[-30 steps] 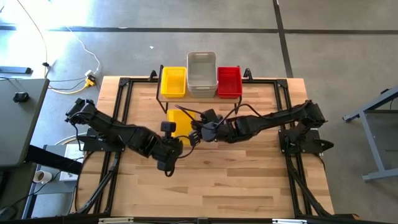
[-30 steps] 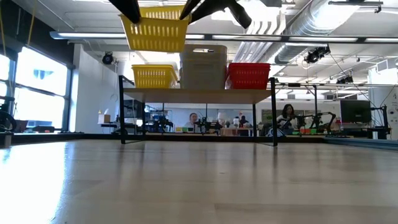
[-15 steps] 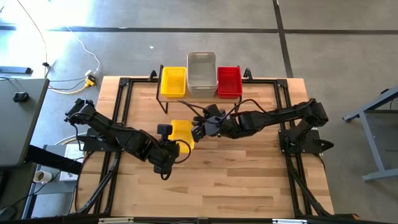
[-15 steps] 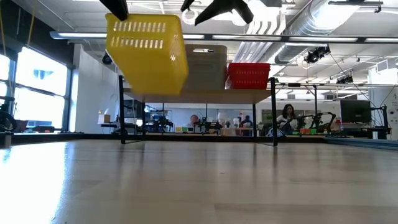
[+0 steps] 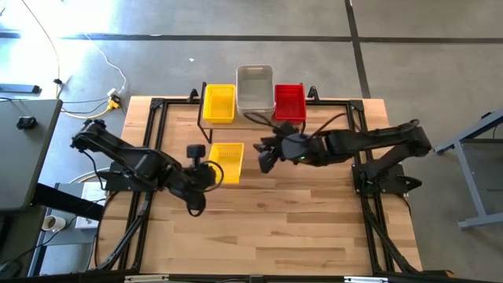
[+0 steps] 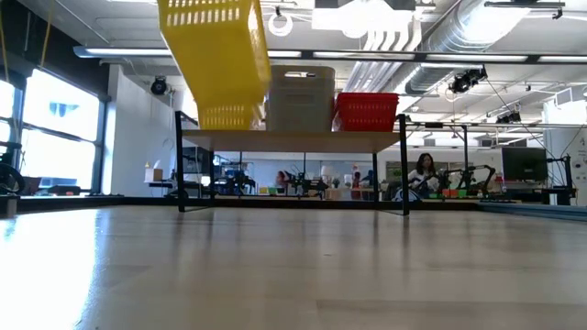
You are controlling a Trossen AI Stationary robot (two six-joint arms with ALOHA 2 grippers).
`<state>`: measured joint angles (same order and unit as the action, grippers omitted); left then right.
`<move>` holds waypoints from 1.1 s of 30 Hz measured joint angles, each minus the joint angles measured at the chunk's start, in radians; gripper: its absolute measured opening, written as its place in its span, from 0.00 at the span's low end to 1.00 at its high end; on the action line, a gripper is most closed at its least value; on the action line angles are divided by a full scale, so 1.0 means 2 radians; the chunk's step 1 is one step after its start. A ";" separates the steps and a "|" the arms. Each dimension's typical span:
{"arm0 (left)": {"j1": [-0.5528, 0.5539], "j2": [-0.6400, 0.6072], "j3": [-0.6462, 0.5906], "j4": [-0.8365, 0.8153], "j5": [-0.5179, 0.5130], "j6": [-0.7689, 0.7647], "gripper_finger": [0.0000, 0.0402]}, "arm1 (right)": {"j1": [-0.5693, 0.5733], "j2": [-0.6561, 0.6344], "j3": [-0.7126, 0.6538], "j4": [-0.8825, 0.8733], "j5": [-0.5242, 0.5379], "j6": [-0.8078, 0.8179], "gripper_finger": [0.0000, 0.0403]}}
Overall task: Stack baskets on shelf by color
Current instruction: Stack the yellow bin on top of the yellow bins on the shelf
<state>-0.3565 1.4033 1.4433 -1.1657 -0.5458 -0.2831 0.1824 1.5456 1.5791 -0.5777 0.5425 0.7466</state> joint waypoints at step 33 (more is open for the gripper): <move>0.232 -0.113 -0.003 0.002 -0.073 0.307 0.00 | -0.013 -0.089 -0.001 -0.061 0.109 -0.090 0.37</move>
<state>0.1079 1.1767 1.4364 -1.1609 -0.6914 0.3307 0.1555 1.3682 1.5772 -0.7006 0.7601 0.5671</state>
